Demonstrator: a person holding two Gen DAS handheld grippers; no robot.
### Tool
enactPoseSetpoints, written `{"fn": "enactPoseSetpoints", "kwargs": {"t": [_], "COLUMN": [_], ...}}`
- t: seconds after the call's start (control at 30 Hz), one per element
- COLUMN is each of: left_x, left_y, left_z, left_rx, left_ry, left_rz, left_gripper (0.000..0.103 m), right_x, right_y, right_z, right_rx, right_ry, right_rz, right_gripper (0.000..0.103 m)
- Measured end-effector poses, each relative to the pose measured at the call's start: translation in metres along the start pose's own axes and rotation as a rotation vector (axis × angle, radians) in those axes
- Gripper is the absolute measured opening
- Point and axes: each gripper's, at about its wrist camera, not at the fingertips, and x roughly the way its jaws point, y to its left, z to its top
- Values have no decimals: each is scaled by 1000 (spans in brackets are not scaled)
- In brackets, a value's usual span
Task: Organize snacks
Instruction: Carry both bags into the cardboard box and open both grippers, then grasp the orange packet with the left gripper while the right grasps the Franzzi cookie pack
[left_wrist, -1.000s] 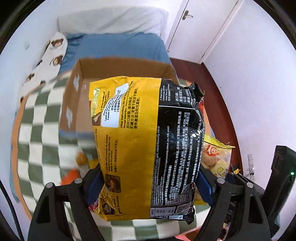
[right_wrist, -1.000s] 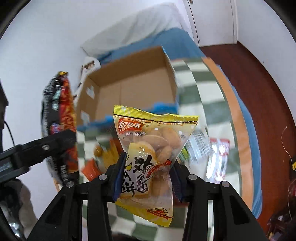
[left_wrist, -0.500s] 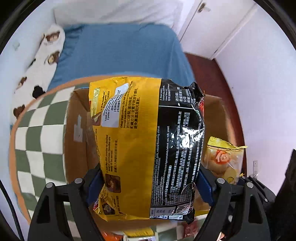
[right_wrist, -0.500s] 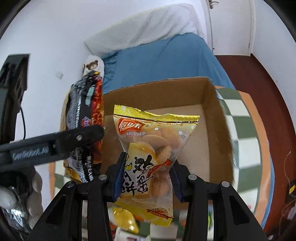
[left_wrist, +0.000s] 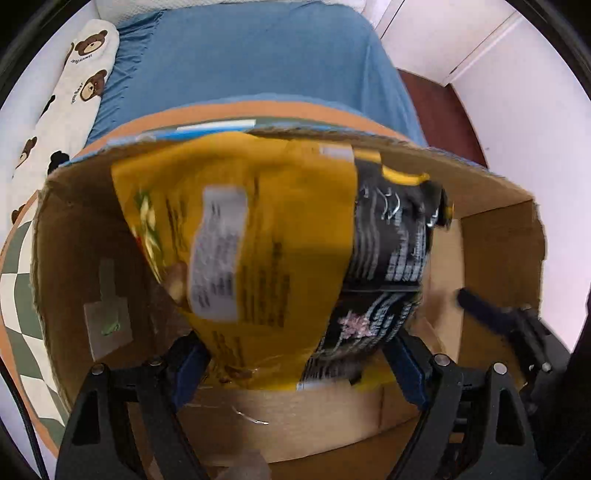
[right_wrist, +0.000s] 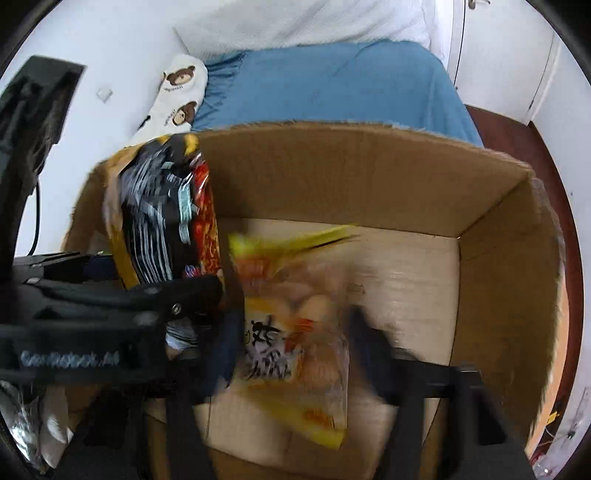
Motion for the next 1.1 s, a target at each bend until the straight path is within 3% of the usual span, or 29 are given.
{"fn": "enactPoseSetpoints", "kwargs": {"t": [0.2,0.33,0.67,1.1], "left_x": [-6,-24,-77,-159], "left_y": [5,5,2,-21], "left_z": [-4,-14,-63,-149], "left_rx": [-17,-10,27,49], "left_ry": [-19,-76,-260,-433], "left_rz": [-18,0,41,99], "left_gripper": [87,87,87,87], "right_x": [7,-4,-72,-168], "right_y": [-7,-5,19,31], "right_z": [3,-1,-43,-113], "right_rx": [32,52,59,82], "right_ry": [-10,-25,-147,-283], "right_rz": [3,-9,-90,-49], "right_gripper": [91,91,91,91]}}
